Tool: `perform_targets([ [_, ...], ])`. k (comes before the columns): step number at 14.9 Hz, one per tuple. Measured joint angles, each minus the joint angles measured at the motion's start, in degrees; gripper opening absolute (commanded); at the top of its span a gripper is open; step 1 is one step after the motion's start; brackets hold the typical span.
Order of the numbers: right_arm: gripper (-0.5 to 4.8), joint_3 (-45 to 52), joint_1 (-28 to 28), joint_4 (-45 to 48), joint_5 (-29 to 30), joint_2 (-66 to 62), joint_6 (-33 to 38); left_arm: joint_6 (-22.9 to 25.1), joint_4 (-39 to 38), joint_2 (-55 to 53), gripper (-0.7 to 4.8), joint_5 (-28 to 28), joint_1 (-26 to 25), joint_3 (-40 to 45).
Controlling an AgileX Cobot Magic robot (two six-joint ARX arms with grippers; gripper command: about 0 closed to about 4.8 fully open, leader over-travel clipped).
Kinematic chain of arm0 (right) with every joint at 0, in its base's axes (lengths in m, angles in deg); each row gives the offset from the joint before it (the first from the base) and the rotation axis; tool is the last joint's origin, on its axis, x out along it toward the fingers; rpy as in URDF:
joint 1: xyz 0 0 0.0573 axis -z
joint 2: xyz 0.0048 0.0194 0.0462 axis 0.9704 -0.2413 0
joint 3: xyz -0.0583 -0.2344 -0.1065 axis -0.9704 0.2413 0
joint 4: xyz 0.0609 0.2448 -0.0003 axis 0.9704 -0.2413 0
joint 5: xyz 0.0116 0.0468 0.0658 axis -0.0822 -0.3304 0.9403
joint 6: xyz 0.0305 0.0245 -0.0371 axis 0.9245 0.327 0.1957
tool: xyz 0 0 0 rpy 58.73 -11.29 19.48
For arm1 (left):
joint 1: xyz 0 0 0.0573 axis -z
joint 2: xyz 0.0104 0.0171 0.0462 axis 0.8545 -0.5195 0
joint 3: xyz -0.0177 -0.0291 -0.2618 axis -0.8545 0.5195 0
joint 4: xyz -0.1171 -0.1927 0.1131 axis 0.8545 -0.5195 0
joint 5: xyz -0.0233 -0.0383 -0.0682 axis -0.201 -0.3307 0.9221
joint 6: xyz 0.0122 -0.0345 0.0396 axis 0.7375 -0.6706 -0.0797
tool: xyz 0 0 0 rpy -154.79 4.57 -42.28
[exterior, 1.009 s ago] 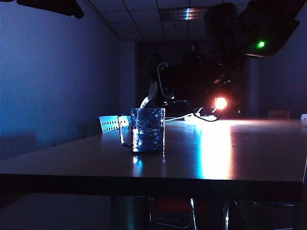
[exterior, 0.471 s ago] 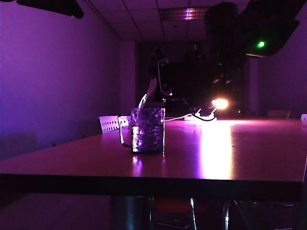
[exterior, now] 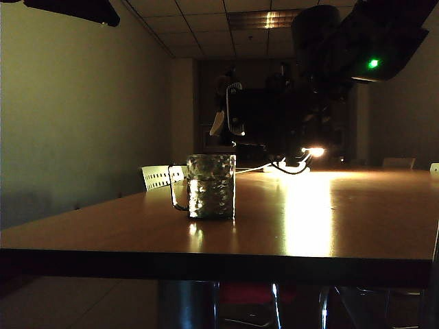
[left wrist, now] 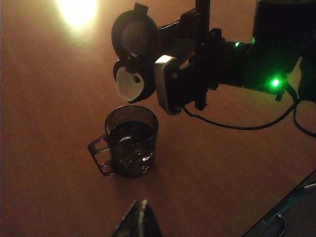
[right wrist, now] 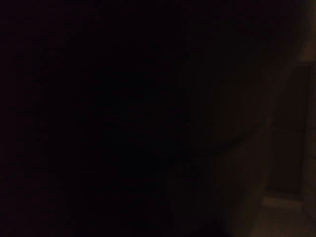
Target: Pick up the black thermos cup, pour some water from it into the cup, and then put the thermos cup back on the table.
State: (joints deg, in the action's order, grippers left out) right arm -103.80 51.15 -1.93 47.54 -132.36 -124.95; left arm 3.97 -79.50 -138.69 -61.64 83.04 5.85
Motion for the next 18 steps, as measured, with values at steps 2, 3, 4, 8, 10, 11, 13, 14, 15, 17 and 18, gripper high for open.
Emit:
perform_targets([
  [2, 0.76, 0.02, 0.0, 0.02, 0.0, 0.0, 2.38, 0.0, 0.0, 0.0, -0.06, 0.0, 0.0, 0.0],
  [3, 0.76, 0.02, 0.04, 0.02, -0.02, 0.0, 5.25, 0.0, 0.0, 0.0, -0.06, 0.0, 0.0, 0.0],
  [4, 0.76, 0.02, 0.35, 0.07, -0.13, 0.04, 8.22, 0.0, 0.0, 0.0, -0.05, 0.0, 0.0, 0.0],
  [8, 0.76, 0.02, 5.35, 0.33, -0.7, 2.36, 32.52, 0.0, -0.04, 0.02, -0.05, -0.02, -0.02, 0.0],
  [10, 0.76, 0.02, 10.29, 0.39, -0.28, 4.46, 44.76, 0.0, 0.0, 0.02, -0.06, 0.0, -0.02, -0.02],
  [11, 0.76, 0.02, 13.31, 0.42, 3.5, 5.6, 50.86, 0.0, 0.0, 0.02, -0.06, -0.02, -0.02, -0.02],
  [13, 0.76, 0.0, 17.77, 1.57, 12.98, 6.51, 61.55, 0.0, -0.02, 0.02, -0.06, 0.0, -0.02, 0.0],
  [14, 0.76, 0.02, 19.67, 1.73, 16.9, 6.49, 66.31, 0.0, 0.0, 0.0, -0.06, -0.02, -0.02, 0.0],
  [15, 0.76, 0.02, 21.88, 1.68, 20.46, 6.4, 70.47, 0.0, 0.0, 0.02, -0.06, -0.02, -0.02, -0.02],
  [17, 0.76, 0.0, 25.11, 1.22, 20.37, 6.43, 72.15, 0.0, -0.02, 0.02, -0.05, -0.02, -0.02, -0.02],
  [18, 0.76, 0.02, 26.12, 0.42, 19.93, 6.43, 72.24, 0.0, -0.02, 0.02, -0.06, -0.02, -0.02, -0.02],
])
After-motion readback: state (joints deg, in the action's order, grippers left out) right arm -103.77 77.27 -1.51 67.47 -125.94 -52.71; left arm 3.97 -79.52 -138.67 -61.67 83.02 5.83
